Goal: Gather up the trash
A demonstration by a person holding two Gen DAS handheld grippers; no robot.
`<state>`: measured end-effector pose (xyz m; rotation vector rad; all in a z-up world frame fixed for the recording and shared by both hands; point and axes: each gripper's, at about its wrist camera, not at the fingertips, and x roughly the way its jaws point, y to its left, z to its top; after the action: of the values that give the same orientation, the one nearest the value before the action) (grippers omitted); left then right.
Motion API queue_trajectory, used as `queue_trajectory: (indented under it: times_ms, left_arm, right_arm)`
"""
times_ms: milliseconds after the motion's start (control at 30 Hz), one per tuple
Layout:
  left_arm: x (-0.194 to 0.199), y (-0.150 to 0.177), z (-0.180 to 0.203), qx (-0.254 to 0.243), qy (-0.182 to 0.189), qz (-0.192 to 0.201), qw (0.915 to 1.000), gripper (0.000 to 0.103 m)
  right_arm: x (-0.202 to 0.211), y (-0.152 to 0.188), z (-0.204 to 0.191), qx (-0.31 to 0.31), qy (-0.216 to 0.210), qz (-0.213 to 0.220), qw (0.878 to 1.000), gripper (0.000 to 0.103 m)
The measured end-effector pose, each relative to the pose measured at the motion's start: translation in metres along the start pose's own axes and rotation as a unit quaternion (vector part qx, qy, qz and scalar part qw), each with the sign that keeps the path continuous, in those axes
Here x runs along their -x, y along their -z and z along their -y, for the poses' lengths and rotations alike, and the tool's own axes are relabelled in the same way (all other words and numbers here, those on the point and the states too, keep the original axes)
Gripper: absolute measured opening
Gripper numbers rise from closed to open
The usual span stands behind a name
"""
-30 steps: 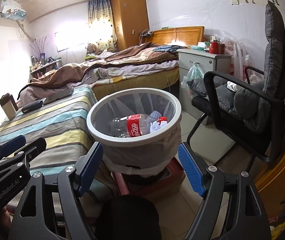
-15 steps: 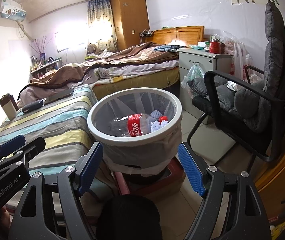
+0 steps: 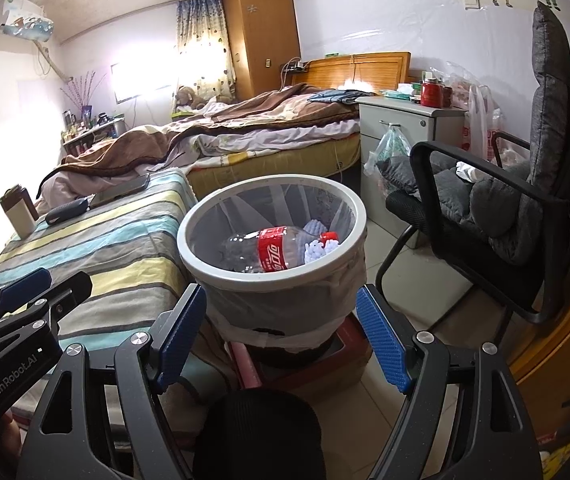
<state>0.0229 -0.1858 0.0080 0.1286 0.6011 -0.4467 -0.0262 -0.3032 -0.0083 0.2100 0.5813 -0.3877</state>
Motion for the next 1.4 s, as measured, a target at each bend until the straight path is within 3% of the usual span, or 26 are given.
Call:
queue_trajectory:
  times_ms: [1400]
  left_arm:
    - [0.0004, 0.0016, -0.0018, 0.003, 0.005, -0.004, 1.0000, 0.055]
  right_arm:
    - [-0.0001, -0.0004, -0.0023, 0.000, -0.002, 0.000, 1.000, 0.078]
